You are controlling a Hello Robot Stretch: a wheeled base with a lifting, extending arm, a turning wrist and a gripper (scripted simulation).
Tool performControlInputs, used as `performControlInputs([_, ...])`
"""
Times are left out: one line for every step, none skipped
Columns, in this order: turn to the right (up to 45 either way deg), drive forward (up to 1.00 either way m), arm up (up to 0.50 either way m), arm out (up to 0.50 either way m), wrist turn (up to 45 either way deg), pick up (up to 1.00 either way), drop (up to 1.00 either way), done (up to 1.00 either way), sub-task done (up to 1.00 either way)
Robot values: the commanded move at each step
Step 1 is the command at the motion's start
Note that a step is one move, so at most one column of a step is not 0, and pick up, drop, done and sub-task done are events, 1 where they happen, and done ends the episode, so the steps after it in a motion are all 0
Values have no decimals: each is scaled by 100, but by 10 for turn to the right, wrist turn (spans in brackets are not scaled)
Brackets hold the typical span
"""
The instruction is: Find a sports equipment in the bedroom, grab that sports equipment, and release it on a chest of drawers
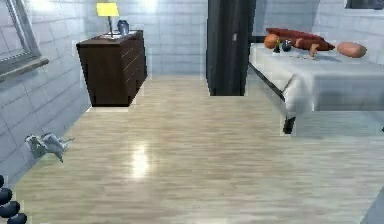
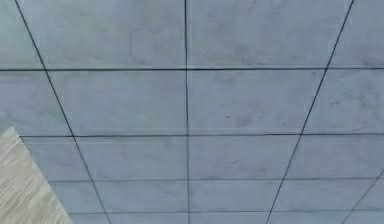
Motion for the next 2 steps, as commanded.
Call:
performControlInputs([0, 55, 0, 0, 0, 0, 0, 0, 0])
performControlInputs([210, 0, 0, 0, 0, 0, 0, 0, 0])
